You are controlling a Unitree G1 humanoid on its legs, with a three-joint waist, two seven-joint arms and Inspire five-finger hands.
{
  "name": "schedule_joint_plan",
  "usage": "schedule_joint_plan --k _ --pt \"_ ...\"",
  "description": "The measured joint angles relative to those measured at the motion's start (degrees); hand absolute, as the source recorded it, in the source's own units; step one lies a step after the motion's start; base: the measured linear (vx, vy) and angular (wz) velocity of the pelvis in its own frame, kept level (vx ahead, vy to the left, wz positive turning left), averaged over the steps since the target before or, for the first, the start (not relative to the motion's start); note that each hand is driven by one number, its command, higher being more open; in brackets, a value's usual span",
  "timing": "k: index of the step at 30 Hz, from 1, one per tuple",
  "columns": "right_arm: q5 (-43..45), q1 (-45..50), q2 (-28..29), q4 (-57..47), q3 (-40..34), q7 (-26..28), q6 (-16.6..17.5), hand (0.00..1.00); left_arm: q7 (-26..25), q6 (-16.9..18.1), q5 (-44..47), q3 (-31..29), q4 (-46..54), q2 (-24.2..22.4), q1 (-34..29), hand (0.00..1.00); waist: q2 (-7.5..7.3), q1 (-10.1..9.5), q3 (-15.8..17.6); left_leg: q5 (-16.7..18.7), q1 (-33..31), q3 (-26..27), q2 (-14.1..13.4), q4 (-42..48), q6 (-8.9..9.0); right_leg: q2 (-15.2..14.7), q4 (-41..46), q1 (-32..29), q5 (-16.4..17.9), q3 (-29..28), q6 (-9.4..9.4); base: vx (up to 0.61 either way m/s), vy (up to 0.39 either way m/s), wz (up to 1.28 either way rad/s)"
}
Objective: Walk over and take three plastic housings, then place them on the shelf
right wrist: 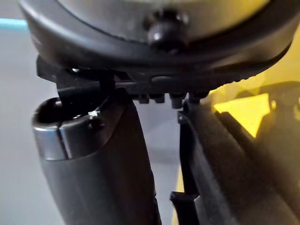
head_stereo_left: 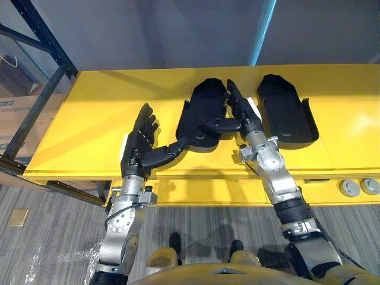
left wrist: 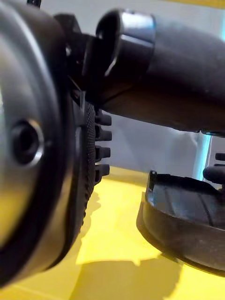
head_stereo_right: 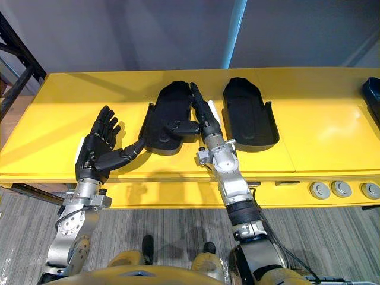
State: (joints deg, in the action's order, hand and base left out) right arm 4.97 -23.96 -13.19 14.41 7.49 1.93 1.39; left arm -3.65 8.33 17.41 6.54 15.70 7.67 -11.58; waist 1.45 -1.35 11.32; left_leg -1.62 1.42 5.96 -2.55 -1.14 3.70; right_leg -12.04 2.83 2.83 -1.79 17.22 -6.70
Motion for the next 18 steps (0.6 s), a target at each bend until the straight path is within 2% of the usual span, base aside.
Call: schedule_joint_plan --k 10,18 --pt "0.5 -3.1 -0.2 3.8 0.0 1.0 0.0 1.0 0.2 0.0 0.0 0.1 0.0 0.0 0.0 1.0 0.16 -0.09 -0.1 -1.0 0.2 -0.4 0.1 -0.3 -0.32 0.0 0.0 0.0 0.0 0.3 0.0 0.0 0.0 0.01" --pt "0.4 -5.4 -0.9 6.7 1.6 2.4 0.0 1.0 0.8 0.0 0.0 0.8 0.0 0.0 -0.1 1.0 1.06 -0.09 -0.1 -2.6 1.1 -1.1 0.1 -2.8 0.03 0.0 0.2 0.1 0.0 1.1 0.01 -0.03 -0.005 0.04"
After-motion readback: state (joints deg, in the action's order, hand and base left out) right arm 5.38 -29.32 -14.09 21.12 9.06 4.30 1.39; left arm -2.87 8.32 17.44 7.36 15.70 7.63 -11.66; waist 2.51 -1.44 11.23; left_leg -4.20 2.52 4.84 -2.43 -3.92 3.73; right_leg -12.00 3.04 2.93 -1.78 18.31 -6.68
